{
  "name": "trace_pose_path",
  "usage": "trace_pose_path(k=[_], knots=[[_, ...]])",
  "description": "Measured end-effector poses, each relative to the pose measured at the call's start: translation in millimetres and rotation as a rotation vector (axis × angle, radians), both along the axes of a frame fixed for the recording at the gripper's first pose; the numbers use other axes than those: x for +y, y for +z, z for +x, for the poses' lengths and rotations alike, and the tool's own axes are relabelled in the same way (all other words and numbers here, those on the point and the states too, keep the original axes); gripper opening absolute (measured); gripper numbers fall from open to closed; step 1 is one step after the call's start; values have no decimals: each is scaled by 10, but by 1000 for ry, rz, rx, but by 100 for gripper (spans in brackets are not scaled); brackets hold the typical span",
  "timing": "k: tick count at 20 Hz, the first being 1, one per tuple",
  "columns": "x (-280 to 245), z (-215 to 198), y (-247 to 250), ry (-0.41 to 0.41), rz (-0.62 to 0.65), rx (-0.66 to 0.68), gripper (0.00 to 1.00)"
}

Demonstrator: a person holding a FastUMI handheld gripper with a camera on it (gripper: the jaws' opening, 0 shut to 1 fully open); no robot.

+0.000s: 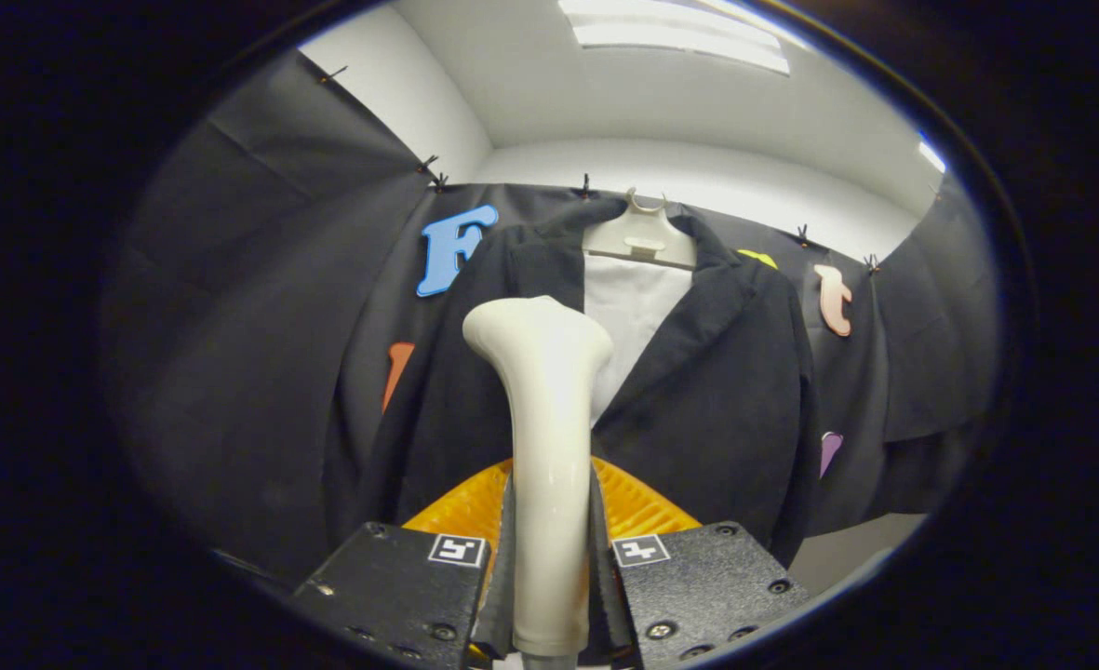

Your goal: Iron the clothes twice with a garment steamer, once on the left side and once on the right side.

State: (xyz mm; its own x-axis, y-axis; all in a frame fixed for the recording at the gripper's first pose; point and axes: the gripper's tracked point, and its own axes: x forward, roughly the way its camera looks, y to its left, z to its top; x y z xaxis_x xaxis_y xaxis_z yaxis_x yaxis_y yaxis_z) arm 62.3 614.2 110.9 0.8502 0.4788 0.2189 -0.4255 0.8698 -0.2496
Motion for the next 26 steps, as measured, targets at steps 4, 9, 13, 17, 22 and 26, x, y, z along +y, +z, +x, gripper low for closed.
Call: trace_pose_path(k=[4, 9, 13, 17, 22, 26], knots=[[-30, -52, -235, 9, -21, 64, 36], [-76, -104, -454, -1, -44, 101, 36], [-112, -157, -680, -10, -69, 134, 36], [-119, -223, -874, -8, -93, 162, 36], [-198, -291, -1185, -17, -128, 229, 36], [-242, -356, -1414, -16, -163, 302, 36]])
